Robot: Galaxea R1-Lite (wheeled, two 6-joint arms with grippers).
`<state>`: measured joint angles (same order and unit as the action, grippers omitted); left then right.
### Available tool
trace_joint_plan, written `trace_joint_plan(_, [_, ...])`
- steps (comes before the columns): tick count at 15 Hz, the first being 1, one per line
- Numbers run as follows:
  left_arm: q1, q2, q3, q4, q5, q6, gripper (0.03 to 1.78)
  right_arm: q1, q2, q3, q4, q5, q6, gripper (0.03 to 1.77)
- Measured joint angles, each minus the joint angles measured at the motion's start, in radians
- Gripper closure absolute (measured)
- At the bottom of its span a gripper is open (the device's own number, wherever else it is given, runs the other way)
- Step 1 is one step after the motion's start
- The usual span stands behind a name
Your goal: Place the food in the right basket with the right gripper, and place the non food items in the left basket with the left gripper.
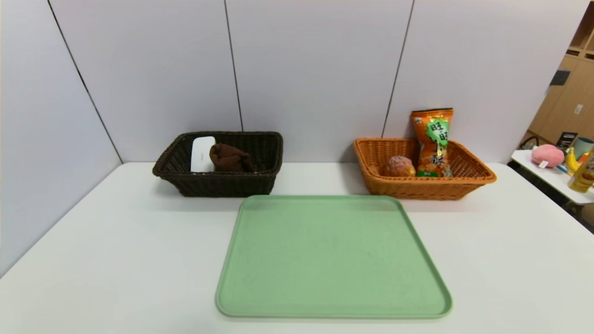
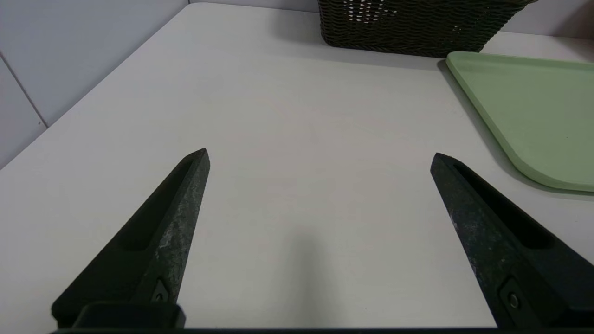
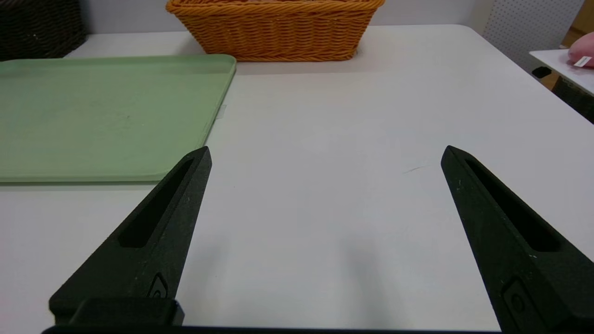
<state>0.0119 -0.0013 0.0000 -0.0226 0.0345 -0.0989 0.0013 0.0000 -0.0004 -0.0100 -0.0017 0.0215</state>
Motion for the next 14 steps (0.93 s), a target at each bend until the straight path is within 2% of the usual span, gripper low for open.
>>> trace_joint_plan(14, [0.0, 0.001, 0.0, -0.001, 0.0, -0.004, 0.12, 0.0, 0.0, 0.0, 0.0, 0.0, 0.0, 0.09])
